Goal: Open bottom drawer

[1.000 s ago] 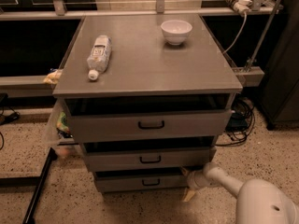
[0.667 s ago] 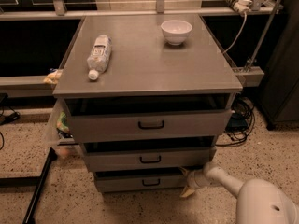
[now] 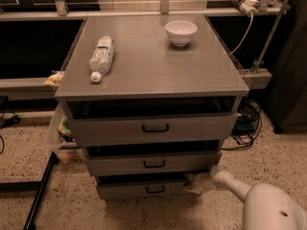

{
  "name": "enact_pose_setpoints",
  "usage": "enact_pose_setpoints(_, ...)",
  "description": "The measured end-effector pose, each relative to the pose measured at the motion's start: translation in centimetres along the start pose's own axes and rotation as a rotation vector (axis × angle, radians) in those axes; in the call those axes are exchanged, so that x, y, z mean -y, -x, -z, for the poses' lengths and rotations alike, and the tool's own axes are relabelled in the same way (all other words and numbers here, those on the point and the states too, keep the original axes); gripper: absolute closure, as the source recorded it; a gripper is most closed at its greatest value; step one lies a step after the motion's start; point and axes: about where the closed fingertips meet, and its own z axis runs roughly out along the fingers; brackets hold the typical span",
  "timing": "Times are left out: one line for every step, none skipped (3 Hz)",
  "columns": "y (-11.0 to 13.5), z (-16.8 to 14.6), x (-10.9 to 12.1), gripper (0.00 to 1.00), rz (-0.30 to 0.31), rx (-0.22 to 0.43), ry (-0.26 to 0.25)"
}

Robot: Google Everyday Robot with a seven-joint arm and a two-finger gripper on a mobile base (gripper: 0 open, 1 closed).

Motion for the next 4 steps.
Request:
enact_pose_setpoints(0.0, 0.0, 0.0, 0.97, 0.000, 0.000, 0.000)
enact_pose_setpoints(0.0, 0.0, 0.0, 1.00, 0.000, 0.000, 0.000)
enact_pose_setpoints(0.4, 0.7, 0.3, 1.00, 0.000, 0.000, 0.000)
enact_pose_setpoints(0.6, 1.1, 0.4, 1.00, 0.000, 0.000, 0.000)
